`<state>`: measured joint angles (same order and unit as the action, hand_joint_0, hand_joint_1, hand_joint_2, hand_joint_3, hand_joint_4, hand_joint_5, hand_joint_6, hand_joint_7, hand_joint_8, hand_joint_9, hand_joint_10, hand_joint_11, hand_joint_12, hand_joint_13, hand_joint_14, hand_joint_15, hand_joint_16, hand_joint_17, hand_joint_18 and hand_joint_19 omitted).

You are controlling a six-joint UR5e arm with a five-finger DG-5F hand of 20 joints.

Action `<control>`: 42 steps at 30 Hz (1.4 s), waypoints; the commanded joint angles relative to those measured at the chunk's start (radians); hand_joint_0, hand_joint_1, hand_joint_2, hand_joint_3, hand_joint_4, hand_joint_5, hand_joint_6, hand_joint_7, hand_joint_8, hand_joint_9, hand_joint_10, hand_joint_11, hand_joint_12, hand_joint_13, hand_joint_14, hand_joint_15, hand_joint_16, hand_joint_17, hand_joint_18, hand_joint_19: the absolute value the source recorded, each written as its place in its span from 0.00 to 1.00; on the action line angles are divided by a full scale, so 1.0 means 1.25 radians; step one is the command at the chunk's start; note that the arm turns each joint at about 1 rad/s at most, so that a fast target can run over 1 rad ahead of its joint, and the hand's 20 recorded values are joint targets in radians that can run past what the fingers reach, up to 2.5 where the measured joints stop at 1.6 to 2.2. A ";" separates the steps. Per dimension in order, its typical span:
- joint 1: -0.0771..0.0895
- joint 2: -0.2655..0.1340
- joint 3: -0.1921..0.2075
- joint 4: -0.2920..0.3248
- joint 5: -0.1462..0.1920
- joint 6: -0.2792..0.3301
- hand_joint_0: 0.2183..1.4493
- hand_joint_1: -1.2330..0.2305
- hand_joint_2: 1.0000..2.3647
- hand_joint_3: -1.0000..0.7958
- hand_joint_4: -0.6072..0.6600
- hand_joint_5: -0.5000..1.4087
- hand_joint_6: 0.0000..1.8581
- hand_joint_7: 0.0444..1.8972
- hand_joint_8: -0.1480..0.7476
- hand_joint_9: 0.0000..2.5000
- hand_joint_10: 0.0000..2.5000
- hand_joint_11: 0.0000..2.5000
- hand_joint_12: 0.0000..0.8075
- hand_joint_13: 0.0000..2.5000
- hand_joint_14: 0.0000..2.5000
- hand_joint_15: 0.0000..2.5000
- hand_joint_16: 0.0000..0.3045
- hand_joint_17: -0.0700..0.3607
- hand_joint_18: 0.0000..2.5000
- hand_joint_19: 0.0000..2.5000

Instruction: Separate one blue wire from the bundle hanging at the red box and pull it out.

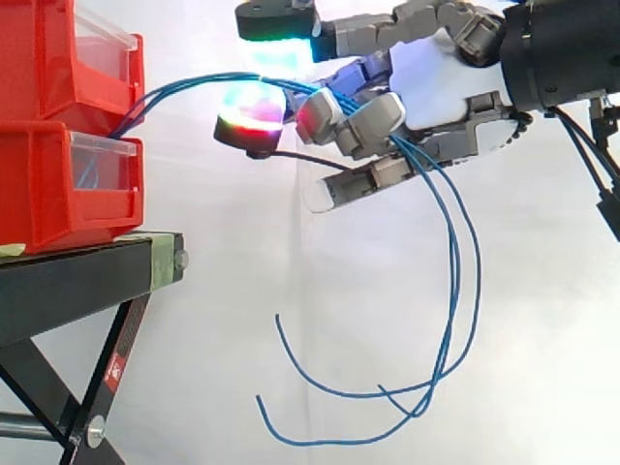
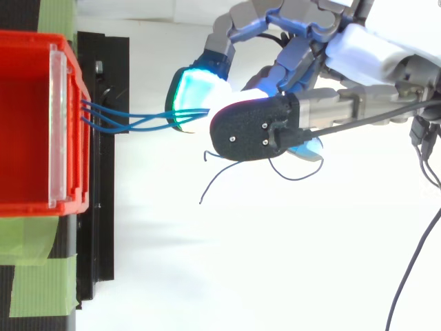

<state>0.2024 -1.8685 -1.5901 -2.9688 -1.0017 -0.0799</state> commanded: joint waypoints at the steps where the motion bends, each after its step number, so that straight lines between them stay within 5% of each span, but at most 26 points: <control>1: 0.000 0.000 0.001 -0.003 0.000 0.000 0.27 0.39 0.01 0.38 0.60 0.18 0.46 0.47 0.56 0.51 0.01 0.52 0.44 0.63 0.00 0.64 0.18 0.44 0.32 0.20; 19: 0.000 0.000 0.001 -0.009 0.000 0.012 0.32 0.33 0.02 0.52 0.52 0.17 0.49 0.45 0.57 0.50 0.01 0.52 0.47 0.64 0.00 0.64 0.18 0.46 0.34 0.18; 27: 0.000 0.000 0.001 -0.016 0.000 0.023 0.32 0.29 0.01 0.54 0.59 0.17 0.50 0.43 0.59 0.49 0.01 0.52 0.52 0.64 0.00 0.63 0.20 0.48 0.35 0.18; 36: 0.000 0.000 -0.001 -0.014 0.000 0.023 0.25 0.32 0.01 0.36 0.61 0.16 0.49 0.45 0.55 0.48 0.01 0.52 0.46 0.62 0.00 0.63 0.18 0.45 0.32 0.20; 42: 0.000 0.000 0.001 -0.013 0.000 0.023 0.25 0.37 0.01 0.33 0.61 0.17 0.48 0.44 0.56 0.48 0.01 0.52 0.48 0.62 0.00 0.63 0.18 0.46 0.32 0.20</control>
<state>0.2025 -1.8685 -1.5898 -2.9856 -1.0016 -0.0506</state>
